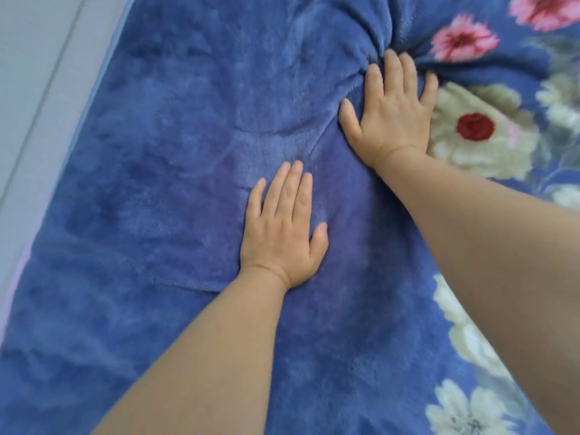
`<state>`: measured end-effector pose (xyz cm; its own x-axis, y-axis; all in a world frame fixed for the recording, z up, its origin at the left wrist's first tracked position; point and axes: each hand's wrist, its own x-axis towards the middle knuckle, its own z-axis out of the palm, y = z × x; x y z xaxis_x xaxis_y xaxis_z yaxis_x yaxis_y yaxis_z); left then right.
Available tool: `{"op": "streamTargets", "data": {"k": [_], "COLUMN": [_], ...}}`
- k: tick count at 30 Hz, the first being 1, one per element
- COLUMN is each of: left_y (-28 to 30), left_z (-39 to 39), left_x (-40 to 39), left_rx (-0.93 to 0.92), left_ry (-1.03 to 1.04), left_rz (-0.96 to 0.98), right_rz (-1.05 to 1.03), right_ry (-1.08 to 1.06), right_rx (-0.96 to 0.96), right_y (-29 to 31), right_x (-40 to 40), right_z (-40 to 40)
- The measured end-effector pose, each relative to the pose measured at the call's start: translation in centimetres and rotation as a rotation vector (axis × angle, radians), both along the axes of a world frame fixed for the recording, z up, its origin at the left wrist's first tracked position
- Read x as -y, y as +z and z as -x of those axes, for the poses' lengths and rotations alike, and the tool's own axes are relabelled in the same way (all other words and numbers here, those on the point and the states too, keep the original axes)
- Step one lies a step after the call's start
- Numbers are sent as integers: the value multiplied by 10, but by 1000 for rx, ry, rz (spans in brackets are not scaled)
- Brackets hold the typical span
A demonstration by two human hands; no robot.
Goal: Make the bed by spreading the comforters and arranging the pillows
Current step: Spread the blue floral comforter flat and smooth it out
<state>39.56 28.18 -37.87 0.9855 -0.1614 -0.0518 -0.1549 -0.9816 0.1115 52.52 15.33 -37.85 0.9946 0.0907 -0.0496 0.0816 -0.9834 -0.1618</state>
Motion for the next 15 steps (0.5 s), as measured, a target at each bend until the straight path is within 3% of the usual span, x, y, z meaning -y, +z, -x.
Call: {"op": "streamTargets", "data": {"k": [4, 8, 11, 15], "left_y": [1, 9, 11, 8], "left_z": [-1, -3, -2, -3], "left_x": [-1, -1, -1, -2], "left_rx": [11, -131, -140, -124], "left_ry": [-12, 7, -5, 4], "left_rz": [-58, -67, -51, -53], "right_rz": [-46, -39, 42, 50], "right_ry": [-41, -8, -35, -35], "right_rx": [168, 315, 245, -43], "right_y": [-2, -6, -2, 3], "right_x": [-2, 16, 38, 38], "right_z": [41, 128, 199, 239]}}
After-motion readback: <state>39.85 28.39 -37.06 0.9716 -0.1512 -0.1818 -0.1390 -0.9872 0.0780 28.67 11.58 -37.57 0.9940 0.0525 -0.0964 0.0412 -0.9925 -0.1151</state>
